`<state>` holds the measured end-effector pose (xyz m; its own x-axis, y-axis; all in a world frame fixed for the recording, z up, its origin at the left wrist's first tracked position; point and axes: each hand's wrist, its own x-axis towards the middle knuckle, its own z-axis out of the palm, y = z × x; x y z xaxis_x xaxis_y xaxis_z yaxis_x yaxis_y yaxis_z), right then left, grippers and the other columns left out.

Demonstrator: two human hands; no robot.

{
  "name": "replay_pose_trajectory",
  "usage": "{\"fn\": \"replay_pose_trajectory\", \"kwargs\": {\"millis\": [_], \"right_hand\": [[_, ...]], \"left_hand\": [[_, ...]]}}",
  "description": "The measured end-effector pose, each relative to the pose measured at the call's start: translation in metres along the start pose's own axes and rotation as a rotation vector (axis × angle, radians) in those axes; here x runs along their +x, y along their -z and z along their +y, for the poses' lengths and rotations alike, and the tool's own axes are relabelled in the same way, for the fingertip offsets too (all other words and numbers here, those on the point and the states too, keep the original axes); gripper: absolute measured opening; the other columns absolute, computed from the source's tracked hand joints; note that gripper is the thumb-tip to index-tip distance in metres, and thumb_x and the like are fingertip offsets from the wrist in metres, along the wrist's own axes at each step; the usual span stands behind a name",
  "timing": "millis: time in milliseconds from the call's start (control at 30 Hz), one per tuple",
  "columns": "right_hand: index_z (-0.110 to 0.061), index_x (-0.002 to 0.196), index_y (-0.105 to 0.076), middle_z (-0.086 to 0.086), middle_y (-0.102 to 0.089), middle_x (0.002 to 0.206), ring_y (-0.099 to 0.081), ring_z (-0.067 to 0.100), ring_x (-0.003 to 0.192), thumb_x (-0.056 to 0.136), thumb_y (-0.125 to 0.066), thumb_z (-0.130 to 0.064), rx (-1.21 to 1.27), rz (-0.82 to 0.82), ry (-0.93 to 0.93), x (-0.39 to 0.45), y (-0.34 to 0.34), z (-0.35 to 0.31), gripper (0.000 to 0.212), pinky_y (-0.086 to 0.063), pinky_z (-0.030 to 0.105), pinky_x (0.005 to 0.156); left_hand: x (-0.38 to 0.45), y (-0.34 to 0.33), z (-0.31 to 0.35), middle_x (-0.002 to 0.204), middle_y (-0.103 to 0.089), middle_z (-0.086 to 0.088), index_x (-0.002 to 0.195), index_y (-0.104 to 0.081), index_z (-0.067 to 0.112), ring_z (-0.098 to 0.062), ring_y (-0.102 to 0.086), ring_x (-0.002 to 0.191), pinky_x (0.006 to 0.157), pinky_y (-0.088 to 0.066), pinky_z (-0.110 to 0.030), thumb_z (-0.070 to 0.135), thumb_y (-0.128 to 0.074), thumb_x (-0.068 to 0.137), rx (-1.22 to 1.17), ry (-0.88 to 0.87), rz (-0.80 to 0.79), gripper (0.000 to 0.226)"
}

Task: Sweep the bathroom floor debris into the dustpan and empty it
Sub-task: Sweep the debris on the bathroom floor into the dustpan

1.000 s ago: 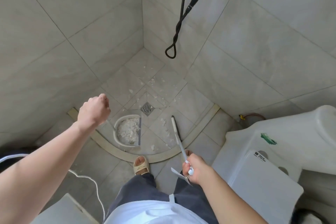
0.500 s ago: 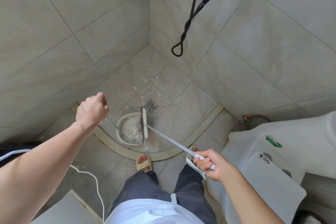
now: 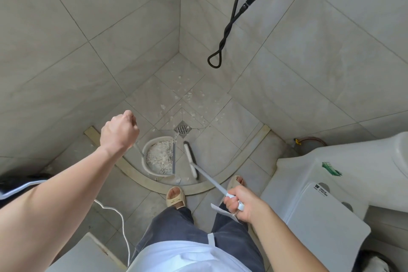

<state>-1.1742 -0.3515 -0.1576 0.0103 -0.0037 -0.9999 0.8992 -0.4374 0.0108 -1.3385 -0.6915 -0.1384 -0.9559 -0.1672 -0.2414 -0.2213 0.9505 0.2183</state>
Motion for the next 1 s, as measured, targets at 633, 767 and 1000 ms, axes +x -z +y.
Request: {"fn": "replay_pose_trajectory", "kwargs": {"millis": [633,767,1000], "right_hand": [[0.001,0.099,-0.051,0.009,-0.042,0.067,-0.032,0.002,0.029,0.097,-0.054,-0.011,-0.151,0.121,0.374,-0.070,0.073,-0.110,0.012,-0.025,0.010,0.026],[0.003,0.097,-0.052,0.011,-0.046,0.070,-0.033,0.003,0.028,0.095,-0.055,-0.005,-0.247,0.183,0.428,-0.061,0.087,-0.169,0.009,-0.027,0.009,0.028],[-0.001,0.079,-0.049,0.011,-0.042,0.064,-0.034,0.005,0.023,0.093,-0.050,0.004,-0.422,0.195,0.506,-0.038,0.117,-0.301,0.015,-0.027,0.009,0.029]], "left_hand": [[0.001,0.056,0.041,0.097,-0.064,-0.020,0.087,-0.051,0.016,-0.035,-0.050,0.075,0.068,-0.042,-0.035,0.026,-0.040,0.096,-0.147,0.112,-0.023,0.017],[0.004,0.049,0.066,0.094,-0.063,-0.021,0.086,-0.048,0.013,-0.036,-0.047,0.073,0.068,-0.041,-0.036,0.030,-0.038,0.098,-0.169,0.208,0.031,0.023],[0.010,0.031,0.130,0.095,-0.062,-0.025,0.086,-0.050,0.010,-0.044,-0.056,0.082,0.072,-0.044,-0.041,0.030,-0.036,0.098,-0.215,0.464,0.122,0.028]]}}
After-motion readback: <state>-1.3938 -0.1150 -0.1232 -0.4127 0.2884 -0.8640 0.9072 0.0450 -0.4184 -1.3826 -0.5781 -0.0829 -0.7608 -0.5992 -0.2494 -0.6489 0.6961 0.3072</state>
